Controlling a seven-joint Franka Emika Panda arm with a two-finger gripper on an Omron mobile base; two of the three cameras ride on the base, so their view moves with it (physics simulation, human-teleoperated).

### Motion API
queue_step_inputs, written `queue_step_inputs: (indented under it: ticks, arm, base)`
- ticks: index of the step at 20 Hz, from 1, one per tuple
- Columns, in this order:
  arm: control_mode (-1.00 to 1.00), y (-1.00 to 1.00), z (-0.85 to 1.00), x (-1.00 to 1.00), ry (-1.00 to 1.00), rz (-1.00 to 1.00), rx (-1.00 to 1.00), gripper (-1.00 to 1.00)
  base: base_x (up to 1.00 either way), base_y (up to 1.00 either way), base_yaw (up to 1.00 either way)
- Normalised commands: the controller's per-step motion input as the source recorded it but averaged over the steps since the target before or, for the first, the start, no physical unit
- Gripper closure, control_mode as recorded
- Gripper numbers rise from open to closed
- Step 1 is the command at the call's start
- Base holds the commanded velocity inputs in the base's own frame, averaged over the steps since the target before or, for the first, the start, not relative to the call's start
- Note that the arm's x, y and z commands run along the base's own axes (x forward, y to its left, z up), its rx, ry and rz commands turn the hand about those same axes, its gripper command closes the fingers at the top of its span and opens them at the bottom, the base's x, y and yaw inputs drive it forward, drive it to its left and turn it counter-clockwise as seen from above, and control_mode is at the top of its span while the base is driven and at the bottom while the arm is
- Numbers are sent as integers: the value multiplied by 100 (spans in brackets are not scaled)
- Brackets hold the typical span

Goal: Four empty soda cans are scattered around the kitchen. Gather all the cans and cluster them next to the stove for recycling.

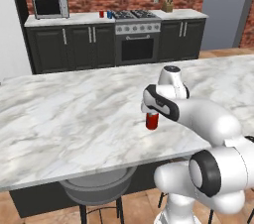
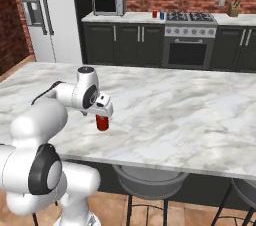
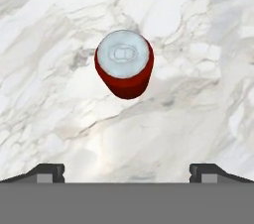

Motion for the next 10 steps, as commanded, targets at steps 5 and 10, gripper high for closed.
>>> queue_step_inputs:
  ticks: [5, 10]
  arm:
    - [-100, 0, -13, 17, 0, 0, 0, -100]
    - [-100, 0, -14, 30, 0, 0, 0, -100]
  base:
    - [0, 0, 0]
    - [0, 0, 0]
